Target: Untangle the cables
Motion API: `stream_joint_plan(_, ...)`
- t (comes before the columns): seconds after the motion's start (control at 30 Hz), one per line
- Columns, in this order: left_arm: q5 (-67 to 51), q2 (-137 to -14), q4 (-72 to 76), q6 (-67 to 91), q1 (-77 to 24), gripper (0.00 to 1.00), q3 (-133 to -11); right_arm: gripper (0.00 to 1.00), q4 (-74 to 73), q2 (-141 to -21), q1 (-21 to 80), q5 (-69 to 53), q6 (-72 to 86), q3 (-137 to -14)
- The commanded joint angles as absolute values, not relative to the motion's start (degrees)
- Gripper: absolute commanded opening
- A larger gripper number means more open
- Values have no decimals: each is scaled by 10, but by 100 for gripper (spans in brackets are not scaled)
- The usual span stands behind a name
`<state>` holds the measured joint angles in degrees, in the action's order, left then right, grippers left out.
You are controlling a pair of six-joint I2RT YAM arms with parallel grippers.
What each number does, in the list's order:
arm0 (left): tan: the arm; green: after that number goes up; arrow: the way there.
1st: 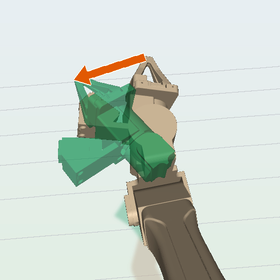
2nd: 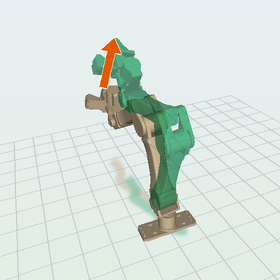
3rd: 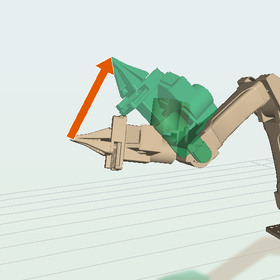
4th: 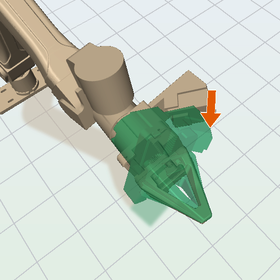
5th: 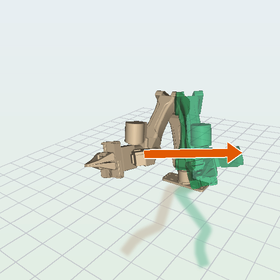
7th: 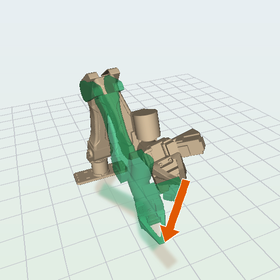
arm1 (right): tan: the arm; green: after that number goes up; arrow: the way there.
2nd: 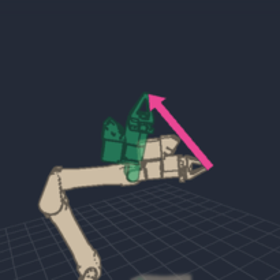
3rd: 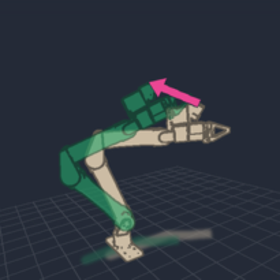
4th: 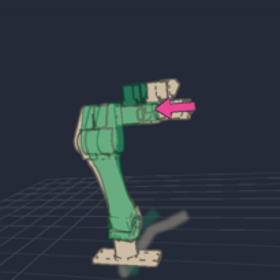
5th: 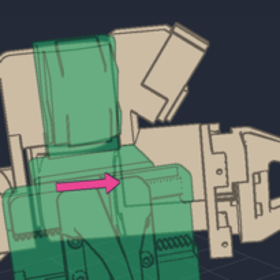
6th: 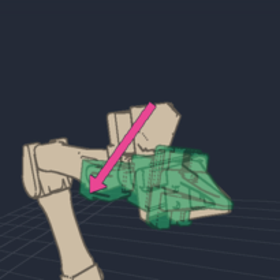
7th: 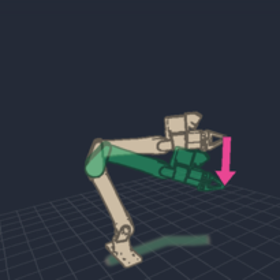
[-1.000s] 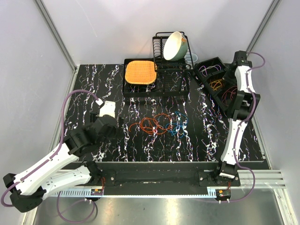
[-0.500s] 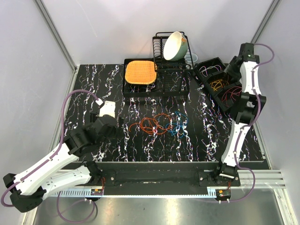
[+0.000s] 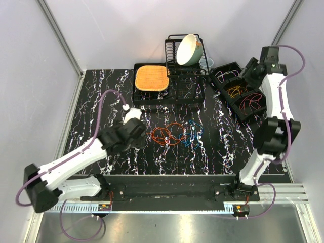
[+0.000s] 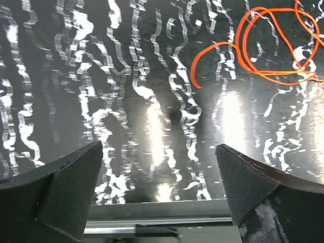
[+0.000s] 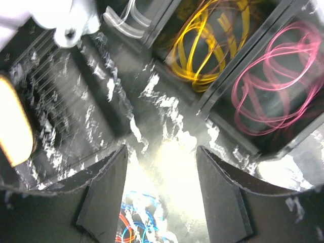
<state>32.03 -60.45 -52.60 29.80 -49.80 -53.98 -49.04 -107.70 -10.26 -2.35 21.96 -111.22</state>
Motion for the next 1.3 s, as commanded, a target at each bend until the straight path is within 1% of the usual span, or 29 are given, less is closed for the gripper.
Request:
stream_joint_plan(0.0,280,-676,-458,327,-496,95,-591,63,-408,-984,-71,-71,257,-1006)
stream_joint_plan(0.17,236,-754,-404,346,-496,92,-619,63,-362,-915,-24,-111,292,-895)
stream_joint_plan(0.3,214,-811,-361,370,-496,89,-641,64,-337,-869,23,-120,303,-839)
stream_joint_plan(0.37,210,-846,-356,386,-496,87,-654,64,-328,-857,26,-129,305,-807)
stream_joint_plan(0.53,233,-899,-345,451,-493,86,-677,64,-316,-821,28,-141,301,-750)
stream_joint_plan(0.67,227,-927,-323,503,-476,81,-671,64,-311,-809,28,-152,295,-734)
stream_joint_plan(0.8,225,-946,-308,540,-468,80,-663,64,-306,-802,28,-165,296,-722)
stream_joint_plan(0.87,220,-954,-295,543,-464,80,-661,64,-302,-802,28,-169,296,-720)
stream_joint_plan(1.13,195,-991,-310,556,-460,71,-671,64,-302,-803,27,-170,293,-717)
stream_joint_plan(1.27,191,-984,-316,568,-460,71,-657,64,-302,-805,28,-167,292,-715)
